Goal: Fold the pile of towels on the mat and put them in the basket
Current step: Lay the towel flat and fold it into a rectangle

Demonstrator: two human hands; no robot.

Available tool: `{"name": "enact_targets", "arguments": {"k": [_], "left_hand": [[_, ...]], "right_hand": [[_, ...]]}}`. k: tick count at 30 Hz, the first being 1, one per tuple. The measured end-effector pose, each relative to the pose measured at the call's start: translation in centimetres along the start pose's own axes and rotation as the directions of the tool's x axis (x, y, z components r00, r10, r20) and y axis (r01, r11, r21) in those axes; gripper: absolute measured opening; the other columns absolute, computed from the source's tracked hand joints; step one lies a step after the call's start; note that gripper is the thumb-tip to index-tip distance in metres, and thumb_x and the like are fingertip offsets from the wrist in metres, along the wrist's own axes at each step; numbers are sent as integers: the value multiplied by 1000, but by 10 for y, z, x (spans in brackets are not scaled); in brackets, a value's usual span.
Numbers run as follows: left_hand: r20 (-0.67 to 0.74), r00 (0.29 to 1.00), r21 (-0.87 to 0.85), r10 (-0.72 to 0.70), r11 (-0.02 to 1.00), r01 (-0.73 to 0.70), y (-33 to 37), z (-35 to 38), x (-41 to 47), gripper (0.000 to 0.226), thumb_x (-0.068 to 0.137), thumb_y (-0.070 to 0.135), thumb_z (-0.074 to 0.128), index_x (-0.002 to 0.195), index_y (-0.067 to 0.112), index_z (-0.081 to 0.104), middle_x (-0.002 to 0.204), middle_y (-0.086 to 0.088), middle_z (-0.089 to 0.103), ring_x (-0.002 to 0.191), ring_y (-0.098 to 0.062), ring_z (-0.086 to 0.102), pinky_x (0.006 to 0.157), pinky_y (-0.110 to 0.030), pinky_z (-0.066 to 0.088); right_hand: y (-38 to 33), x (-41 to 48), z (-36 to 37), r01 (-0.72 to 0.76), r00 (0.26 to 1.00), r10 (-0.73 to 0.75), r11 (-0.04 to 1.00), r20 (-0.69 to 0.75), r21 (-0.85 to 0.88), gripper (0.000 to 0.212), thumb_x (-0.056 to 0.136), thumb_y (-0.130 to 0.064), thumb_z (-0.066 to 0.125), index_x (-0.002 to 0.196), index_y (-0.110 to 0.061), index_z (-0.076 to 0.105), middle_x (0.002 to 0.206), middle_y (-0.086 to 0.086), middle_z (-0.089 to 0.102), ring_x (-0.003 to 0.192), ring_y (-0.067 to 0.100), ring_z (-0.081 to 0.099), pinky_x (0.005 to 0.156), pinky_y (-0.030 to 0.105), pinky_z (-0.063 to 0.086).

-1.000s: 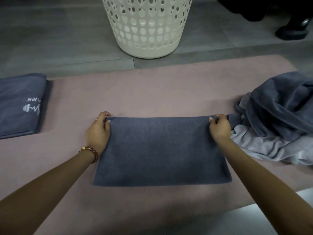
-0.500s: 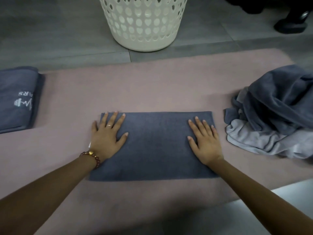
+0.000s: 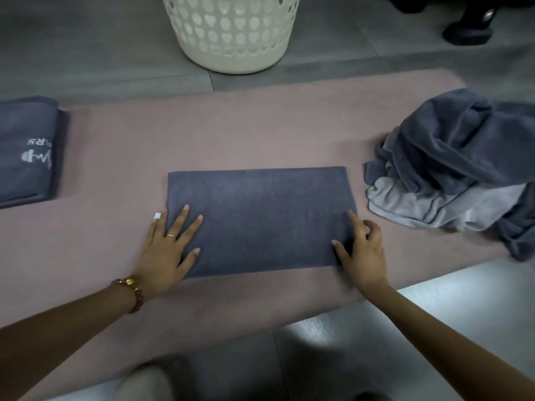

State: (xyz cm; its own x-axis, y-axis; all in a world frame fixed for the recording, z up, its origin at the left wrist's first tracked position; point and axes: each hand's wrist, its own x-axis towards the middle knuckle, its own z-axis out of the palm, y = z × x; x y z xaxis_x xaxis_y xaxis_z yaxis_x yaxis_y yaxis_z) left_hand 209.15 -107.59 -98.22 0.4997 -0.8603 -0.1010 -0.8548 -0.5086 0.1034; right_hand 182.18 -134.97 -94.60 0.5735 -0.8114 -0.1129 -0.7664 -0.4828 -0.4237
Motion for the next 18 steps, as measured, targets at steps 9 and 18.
{"name": "enact_targets", "arguments": {"k": [9, 18], "left_hand": [[53, 999, -4, -10, 1000, 10, 3, -4, 0, 69, 93, 60, 3, 149, 24, 20, 157, -8, 15, 135, -49, 21, 105, -58, 23], [-157, 986, -319, 59, 942, -107, -2, -29, 23, 54, 73, 37, 65, 125, 26, 54, 133, 0, 51, 124, -25, 36, 105, -29, 19]], "right_hand": [[-18, 24, -20, -395, 918, 358, 805, 169, 442, 57, 75, -8, 74, 122, -1, 43, 110, 13, 57, 97, 28, 56, 73, 31, 43], [-127, 21, -52, 50, 991, -105, 868, 84, 493, 57, 84, -5, 64, 133, -11, 38, 108, 5, 56, 104, 22, 58, 71, 11, 43]]}}
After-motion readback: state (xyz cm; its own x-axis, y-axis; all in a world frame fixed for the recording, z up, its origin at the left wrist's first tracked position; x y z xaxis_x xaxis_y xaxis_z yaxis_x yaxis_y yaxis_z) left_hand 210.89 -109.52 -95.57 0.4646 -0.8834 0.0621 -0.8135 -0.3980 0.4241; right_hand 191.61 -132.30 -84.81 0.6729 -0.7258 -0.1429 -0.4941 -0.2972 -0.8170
